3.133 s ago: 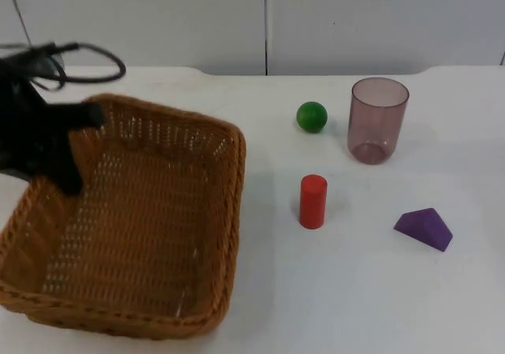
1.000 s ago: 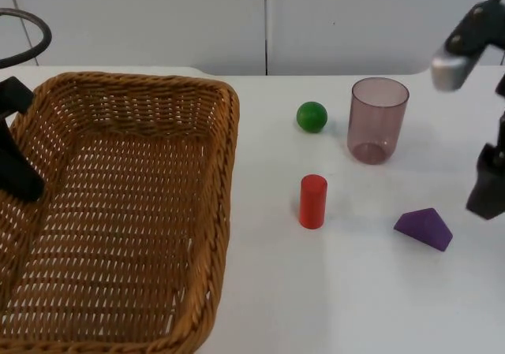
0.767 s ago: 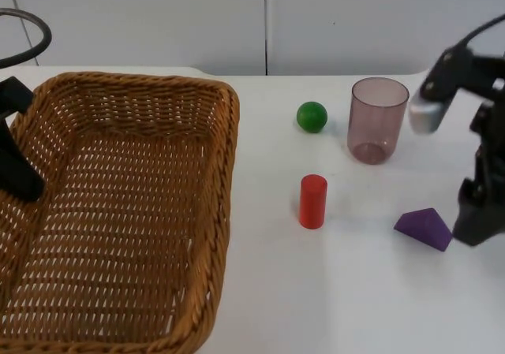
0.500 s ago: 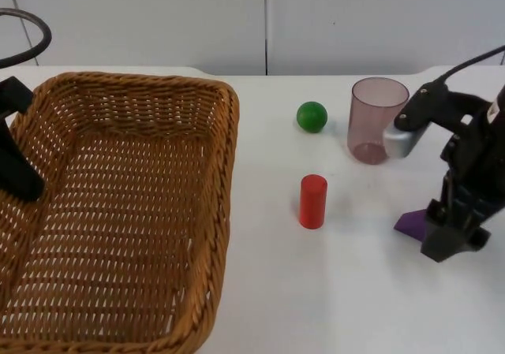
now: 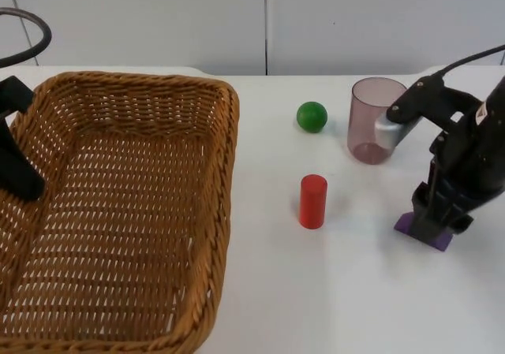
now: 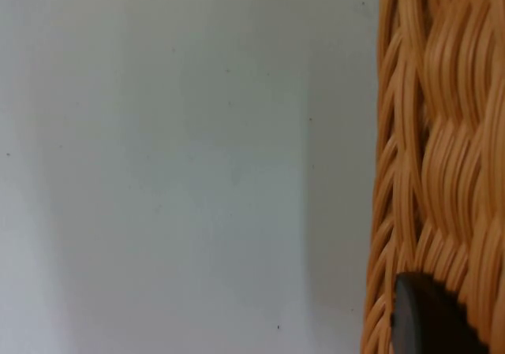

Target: Pick up the basket with the left hand and place the triangular block into the basket with the right hand.

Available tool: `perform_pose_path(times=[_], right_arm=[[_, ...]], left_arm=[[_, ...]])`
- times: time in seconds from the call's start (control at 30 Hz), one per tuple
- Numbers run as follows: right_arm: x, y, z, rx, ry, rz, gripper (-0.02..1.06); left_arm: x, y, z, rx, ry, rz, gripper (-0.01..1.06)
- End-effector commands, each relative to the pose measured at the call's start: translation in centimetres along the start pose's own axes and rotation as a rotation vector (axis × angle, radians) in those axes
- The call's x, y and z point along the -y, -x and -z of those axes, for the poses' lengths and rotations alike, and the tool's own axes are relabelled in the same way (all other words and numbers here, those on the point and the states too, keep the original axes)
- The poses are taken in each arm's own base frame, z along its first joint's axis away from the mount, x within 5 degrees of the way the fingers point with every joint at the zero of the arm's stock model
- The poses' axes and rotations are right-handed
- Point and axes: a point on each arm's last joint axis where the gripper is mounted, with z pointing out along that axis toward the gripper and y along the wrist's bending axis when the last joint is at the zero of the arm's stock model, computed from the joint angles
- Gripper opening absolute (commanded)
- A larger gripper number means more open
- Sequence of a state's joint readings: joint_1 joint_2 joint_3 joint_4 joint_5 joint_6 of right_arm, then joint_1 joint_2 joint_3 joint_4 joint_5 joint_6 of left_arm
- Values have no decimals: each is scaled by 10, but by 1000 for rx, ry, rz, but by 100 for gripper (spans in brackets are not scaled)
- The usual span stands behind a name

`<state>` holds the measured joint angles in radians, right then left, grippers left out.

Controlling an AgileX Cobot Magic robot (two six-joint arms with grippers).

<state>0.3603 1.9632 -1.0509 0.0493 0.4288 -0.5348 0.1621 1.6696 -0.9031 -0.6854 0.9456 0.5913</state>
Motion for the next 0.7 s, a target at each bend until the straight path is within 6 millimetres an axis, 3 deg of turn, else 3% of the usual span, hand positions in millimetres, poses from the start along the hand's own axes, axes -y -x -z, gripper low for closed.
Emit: perform_pose_path(times=[0.0, 0.23, 0.3, 0.33, 0.5, 0.6, 0.67], right_arm=[[0, 1, -3, 0, 1, -3, 61], [-2, -4, -18, -35, 21, -7, 58], [-2, -4, -20, -34, 19, -7, 47], [-2, -4, -20, -34, 19, -7, 47], [-1, -1, -18, -6, 5, -11, 3], [0, 1, -7, 3, 0, -7, 0], [1, 4, 15, 17, -4, -6, 0]], left_arm=[[4, 1, 3, 23, -29, 23, 0], [4, 1, 3, 23, -29, 23, 0], [4, 1, 3, 23, -29, 23, 0], [4, 1, 3, 23, -29, 23, 0], [4, 1, 3, 23, -29, 23, 0], [4, 1, 3, 23, -26, 21, 0], [4, 1, 3, 26, -25, 21, 0]])
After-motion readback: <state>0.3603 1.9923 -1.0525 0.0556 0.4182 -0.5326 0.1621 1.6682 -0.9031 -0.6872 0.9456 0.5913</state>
